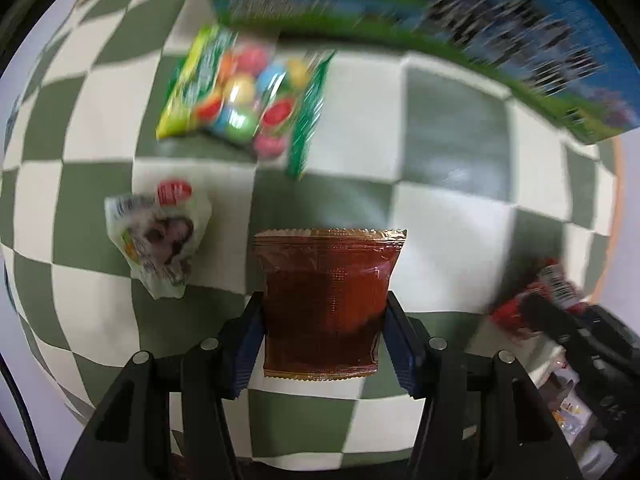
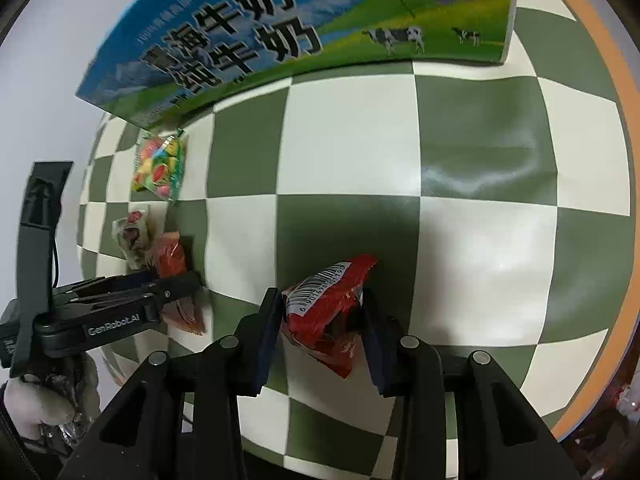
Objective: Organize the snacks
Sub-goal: 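Carry both packs into the box and open both grippers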
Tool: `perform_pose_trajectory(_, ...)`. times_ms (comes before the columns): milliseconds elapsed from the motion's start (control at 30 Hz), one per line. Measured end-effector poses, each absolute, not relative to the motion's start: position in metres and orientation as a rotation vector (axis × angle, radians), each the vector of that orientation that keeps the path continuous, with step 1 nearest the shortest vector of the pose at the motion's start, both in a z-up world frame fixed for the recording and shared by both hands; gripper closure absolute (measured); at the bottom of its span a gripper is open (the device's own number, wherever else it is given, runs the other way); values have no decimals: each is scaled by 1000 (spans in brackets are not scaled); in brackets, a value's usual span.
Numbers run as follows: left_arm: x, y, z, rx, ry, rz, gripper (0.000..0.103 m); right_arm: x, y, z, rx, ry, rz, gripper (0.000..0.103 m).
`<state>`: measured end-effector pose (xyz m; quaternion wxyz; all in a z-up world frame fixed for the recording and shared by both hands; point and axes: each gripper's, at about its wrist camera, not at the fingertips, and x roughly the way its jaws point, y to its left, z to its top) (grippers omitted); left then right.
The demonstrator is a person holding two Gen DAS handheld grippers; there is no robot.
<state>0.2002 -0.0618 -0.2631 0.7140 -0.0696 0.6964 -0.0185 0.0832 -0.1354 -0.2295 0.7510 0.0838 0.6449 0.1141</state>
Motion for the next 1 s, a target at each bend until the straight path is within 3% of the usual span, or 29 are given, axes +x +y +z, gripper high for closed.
perform_pose_trajectory(267,236,-91,-138,-217,1333,-215,49,93,-133,-149,272,1266,344,64)
perform_pose_trajectory(467,312,-58,-70,-198,1224,-259,49,139,-145,-70,290,1104,364,64)
perform_pose_trajectory(700,406,-51,-78,-170,1261,-226,49,233,-156,-39,191,1035,253,64)
perform_pose_trajectory(1000,491,-57,-137,-177,1429,-207,49,323,-177,-69,161,1145,150,64)
